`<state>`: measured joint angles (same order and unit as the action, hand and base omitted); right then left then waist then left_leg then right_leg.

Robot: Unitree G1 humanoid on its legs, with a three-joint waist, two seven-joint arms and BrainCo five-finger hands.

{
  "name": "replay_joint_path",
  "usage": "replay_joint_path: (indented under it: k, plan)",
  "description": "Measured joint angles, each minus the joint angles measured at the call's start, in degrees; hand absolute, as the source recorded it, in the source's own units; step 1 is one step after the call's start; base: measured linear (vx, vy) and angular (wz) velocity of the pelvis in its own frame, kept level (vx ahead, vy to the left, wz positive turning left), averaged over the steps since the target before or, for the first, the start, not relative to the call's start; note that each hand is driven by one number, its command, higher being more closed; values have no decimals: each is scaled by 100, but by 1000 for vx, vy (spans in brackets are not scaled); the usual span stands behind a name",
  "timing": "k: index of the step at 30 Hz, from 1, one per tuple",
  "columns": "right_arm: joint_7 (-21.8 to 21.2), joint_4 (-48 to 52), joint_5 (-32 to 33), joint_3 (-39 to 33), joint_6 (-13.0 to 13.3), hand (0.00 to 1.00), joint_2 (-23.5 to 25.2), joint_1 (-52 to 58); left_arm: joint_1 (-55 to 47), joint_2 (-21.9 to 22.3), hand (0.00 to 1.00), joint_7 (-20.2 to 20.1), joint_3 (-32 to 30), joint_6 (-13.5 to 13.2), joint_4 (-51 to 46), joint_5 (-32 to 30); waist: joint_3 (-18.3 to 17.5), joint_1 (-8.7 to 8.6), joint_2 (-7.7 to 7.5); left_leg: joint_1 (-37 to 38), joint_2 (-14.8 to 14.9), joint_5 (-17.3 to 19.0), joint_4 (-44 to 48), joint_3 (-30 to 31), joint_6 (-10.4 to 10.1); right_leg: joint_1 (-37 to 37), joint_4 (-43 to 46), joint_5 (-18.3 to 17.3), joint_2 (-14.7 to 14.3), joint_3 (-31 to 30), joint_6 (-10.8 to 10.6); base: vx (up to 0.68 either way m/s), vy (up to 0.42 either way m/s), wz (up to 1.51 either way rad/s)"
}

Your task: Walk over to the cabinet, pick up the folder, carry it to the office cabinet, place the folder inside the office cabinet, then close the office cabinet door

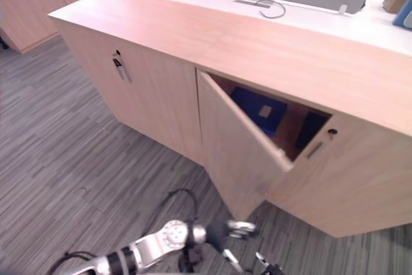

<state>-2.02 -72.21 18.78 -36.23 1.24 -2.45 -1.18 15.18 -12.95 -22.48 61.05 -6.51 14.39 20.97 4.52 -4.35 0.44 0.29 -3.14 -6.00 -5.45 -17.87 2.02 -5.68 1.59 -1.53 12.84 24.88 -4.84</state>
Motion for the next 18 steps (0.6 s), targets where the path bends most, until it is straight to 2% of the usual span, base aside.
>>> replay_joint_path:
  k: [3,7,11,13,14,16,17,18]
  plan:
    - [-6,-5,-82,470,9,0,-1,-81,198,-16,0,-22,-55,-140,-121,501,-2,-21,4,68,104,-26,-2,0,-25,-93,-65,-4,-111,1,6,-20,-104,-4]
    - [-10,-2,-225,982,23,0,-12,-132,82,-46,0,43,-183,-144,21,683,-2,-79,5,76,218,-58,-3,3,-73,-133,-147,-19,-238,6,23,-22,-108,-3]
    - [-6,12,-228,1338,61,0,-14,-109,-453,259,0,183,-1145,-165,745,807,5,-104,-6,78,344,-60,4,-62,-126,-150,-226,-11,-358,-24,9,-14,-75,-7]
    - [-24,58,-218,1390,110,0,4,-24,-676,444,0,554,-2066,-257,1462,745,20,-85,-30,76,448,-31,66,-166,-189,-121,-238,-23,-450,-139,30,-11,-66,-21]
    - [-24,57,-218,1395,112,0,10,-22,-721,451,0,621,-2295,-277,1623,725,34,-73,-53,67,487,12,150,-207,-227,-122,-238,-29,-468,-187,40,-13,-79,-39]
    - [-24,59,-203,1390,112,0,37,-18,-951,290,0,850,-3089,-296,2149,528,88,29,-143,-149,805,503,1051,-453,-358,-120,-220,-55,-545,-484,82,-11,-104,-65]
    - [-27,63,-204,1383,113,0,27,-18,-1035,253,0,874,-3318,-293,2254,504,92,74,-149,-246,927,668,1386,-497,-372,-114,-221,-60,-597,-573,102,11,-137,-75]
    - [-30,64,-203,1380,114,0,-17,-16,-1206,220,0,929,-3794,-291,2454,459,88,93,-142,-465,1178,933,2020,-458,-383,-105,-218,-70,-709,-714,141,27,-174,-69]
